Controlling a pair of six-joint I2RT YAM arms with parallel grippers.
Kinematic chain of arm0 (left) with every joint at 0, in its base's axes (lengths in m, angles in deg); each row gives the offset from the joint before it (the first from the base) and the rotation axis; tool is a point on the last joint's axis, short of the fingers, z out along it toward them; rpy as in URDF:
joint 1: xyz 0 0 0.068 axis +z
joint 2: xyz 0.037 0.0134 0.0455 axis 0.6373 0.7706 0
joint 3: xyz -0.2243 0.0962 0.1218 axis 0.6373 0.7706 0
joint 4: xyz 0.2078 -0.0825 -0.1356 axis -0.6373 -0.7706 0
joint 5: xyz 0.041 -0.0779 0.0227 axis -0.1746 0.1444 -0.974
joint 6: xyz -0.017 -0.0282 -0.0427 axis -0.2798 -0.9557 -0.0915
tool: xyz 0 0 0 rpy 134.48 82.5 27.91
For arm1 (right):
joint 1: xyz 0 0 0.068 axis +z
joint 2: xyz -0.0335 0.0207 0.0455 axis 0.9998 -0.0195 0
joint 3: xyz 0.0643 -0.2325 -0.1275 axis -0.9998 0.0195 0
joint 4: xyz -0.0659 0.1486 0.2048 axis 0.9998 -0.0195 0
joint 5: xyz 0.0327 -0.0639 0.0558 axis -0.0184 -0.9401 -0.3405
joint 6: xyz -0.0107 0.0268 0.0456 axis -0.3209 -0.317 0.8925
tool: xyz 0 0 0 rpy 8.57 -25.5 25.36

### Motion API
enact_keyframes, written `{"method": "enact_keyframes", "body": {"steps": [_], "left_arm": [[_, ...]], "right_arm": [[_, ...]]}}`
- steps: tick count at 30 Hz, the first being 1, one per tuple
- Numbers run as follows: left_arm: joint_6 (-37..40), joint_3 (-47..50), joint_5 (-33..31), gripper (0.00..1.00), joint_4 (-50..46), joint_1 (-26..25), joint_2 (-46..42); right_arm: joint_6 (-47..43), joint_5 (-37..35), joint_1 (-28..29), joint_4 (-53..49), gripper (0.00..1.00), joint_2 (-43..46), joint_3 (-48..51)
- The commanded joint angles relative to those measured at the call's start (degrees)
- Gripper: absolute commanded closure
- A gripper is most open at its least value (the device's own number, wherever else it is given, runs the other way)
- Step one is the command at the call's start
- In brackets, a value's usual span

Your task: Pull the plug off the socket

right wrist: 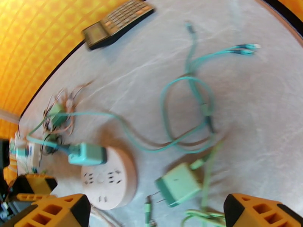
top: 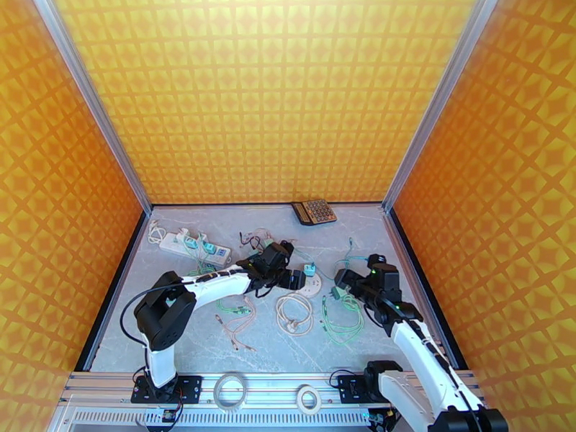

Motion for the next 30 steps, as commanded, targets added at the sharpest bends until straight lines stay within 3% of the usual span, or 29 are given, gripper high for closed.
{"method": "enact_keyframes", "body": {"steps": [1,6,18,25,30], "left_arm": [[-0.5,-0.5,-1.7,0.19,1.5,-0.2,0.0],[0.0,-5.3,-3.1,0.26,-0.4,-1.3,4.3],[1.3,-23.6,-16.0,0.25,-10.7,-5.0,17.2],[7.4,-26.7,-16.2,0.26,-10.3,-4.9,20.1],[15.4,-25.5,-12.1,0.29,-8.9,-4.4,19.8]], "right_arm": [[-0.9,0.2,1.3,2.1,0.01,-2.0,-1.7],[0.7,0.0,1.5,4.2,0.01,-3.1,-0.6],[2.0,-0.3,1.5,5.6,0.02,-3.4,1.4],[2.3,1.8,1.5,6.3,0.02,-4.1,1.7],[2.5,2.5,1.5,6.9,0.02,-4.6,1.8]]}}
